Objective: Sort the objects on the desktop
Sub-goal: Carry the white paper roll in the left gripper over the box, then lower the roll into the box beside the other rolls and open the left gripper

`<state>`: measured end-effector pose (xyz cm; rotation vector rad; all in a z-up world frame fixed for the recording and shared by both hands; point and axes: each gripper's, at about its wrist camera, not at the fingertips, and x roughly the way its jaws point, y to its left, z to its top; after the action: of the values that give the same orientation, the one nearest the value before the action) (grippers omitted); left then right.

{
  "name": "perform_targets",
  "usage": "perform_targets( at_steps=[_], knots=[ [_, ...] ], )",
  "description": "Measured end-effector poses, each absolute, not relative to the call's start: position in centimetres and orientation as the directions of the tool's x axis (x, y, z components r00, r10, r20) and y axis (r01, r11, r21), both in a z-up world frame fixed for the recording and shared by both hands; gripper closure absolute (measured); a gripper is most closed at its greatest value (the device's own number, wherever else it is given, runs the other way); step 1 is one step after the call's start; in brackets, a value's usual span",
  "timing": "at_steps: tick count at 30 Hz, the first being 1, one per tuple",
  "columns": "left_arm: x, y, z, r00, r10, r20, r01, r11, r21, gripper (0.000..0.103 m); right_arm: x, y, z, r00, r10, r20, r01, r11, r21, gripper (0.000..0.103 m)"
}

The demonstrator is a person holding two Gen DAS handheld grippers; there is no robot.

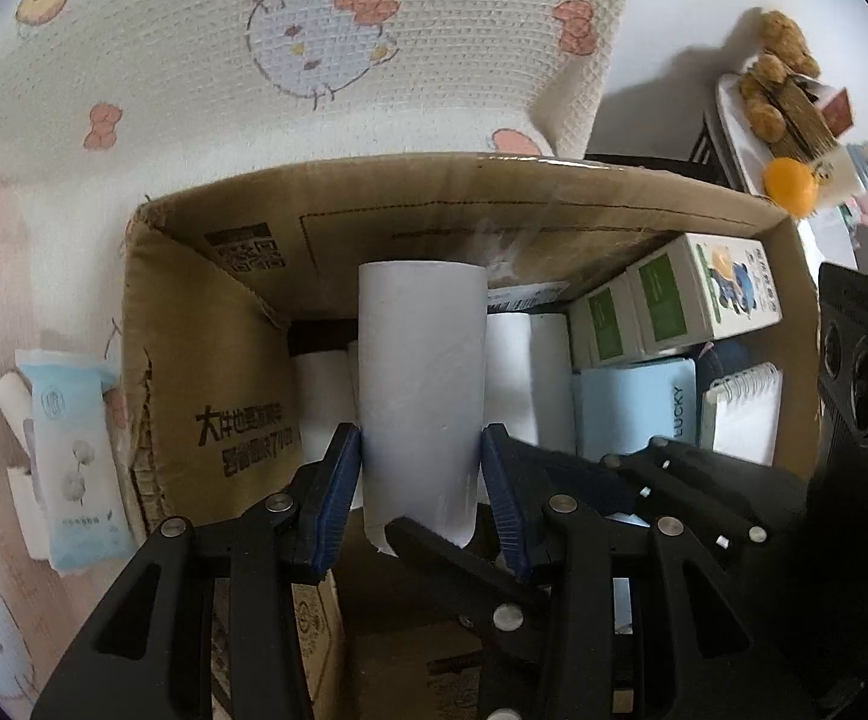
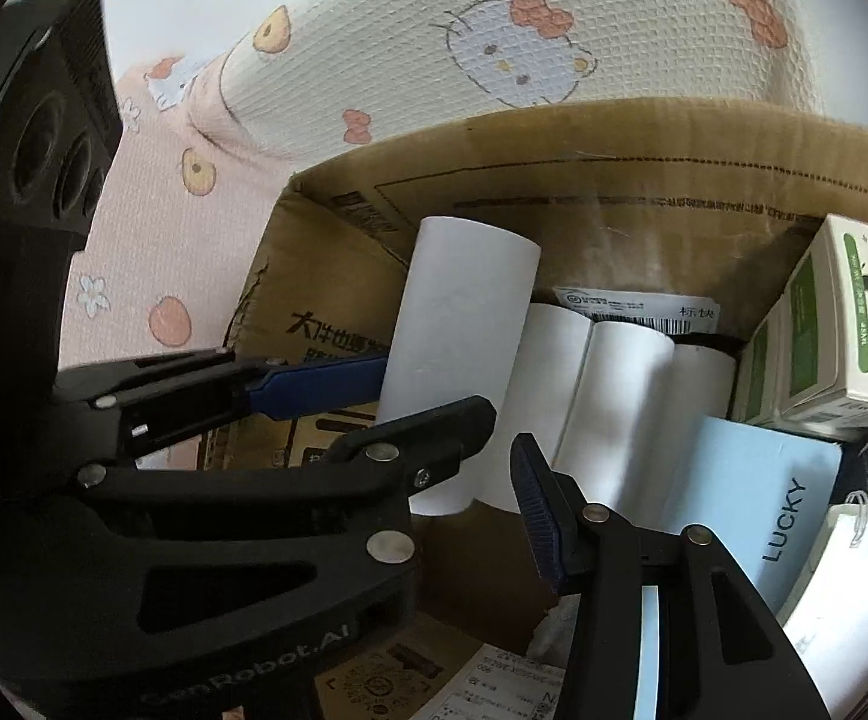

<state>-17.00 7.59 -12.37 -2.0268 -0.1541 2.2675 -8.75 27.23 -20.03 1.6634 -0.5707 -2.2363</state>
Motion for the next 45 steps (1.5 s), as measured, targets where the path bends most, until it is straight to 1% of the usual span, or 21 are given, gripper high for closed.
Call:
perform_targets(
  at_steps=[1,4,9,16,19,23,29,34,37,40,43,45],
  knots=[
    [-17.1,7.6,-12.6,-0.106,0.129,-0.986,0.005,-0.991,-0.13,0.058,-8.8,27.4,-20.2,-0.284,-0.471,-0.835,-0.003,-0.871,0.492,0.067],
    [-17.2,8.1,-13.3,-0.081,0.11,-0.991,0.018,-0.994,-0.112,0.058,-8.8,27.5,-20.5,-0.271,-0.476,-0.837,-0.004,-0.869,0.496,0.07],
    [-17.5,7.8,-14.6,-0.029,0.136,-0.99,0.055,-0.989,-0.138,0.058,-8.7,27.9,-21.6,-0.237,-0.48,-0.845,-0.039,-0.864,0.502,0.071],
    [-17.3,7.5,-14.7,-0.02,0.149,-0.989,0.058,-0.987,-0.15,0.057,-8.7,28.0,-21.7,-0.229,-0.476,-0.849,-0.05,-0.866,0.498,0.071],
    [-17.4,7.7,-14.5,-0.021,0.133,-0.991,0.045,-0.99,-0.134,0.057,-8.5,28.1,-21.7,-0.226,-0.483,-0.846,-0.047,-0.862,0.505,0.071],
    [-17.1,8.2,-14.3,-0.039,0.063,-0.997,0.037,-0.997,-0.064,0.057,-8.3,28.2,-21.7,-0.216,-0.498,-0.839,-0.06,-0.851,0.521,0.07],
    [-16.8,9.0,-14.2,-0.069,-0.042,-0.997,0.02,-0.999,0.04,0.059,-7.2,28.2,-20.0,-0.234,-0.405,-0.884,-0.021,-0.907,0.421,0.07],
    [-16.7,9.5,-14.4,-0.06,-0.092,-0.994,0.008,-0.996,0.091,0.058,-6.1,28.7,-18.7,-0.23,-0.4,-0.887,-0.012,-0.91,0.414,0.07],
    [-16.7,9.8,-14.5,-0.053,-0.123,-0.991,0.001,-0.992,0.123,0.057,-5.8,28.4,-18.4,-0.232,-0.338,-0.912,0.008,-0.938,0.346,0.07],
    [-16.6,9.8,-14.3,-0.054,-0.129,-0.99,-0.003,-0.992,0.129,0.057,-5.5,28.0,-18.2,-0.238,-0.29,-0.927,0.032,-0.956,0.291,0.07],
    [-16.3,10.0,-13.8,-0.07,-0.143,-0.987,-0.014,-0.989,0.144,0.057,-5.3,27.6,-17.7,-0.244,-0.273,-0.931,0.052,-0.962,0.269,0.07],
    [-16.0,10.0,-13.0,-0.11,-0.178,-0.978,-0.01,-0.984,0.18,0.057,-5.2,27.6,-17.4,-0.246,-0.265,-0.932,0.057,-0.964,0.259,0.07]
  ],
)
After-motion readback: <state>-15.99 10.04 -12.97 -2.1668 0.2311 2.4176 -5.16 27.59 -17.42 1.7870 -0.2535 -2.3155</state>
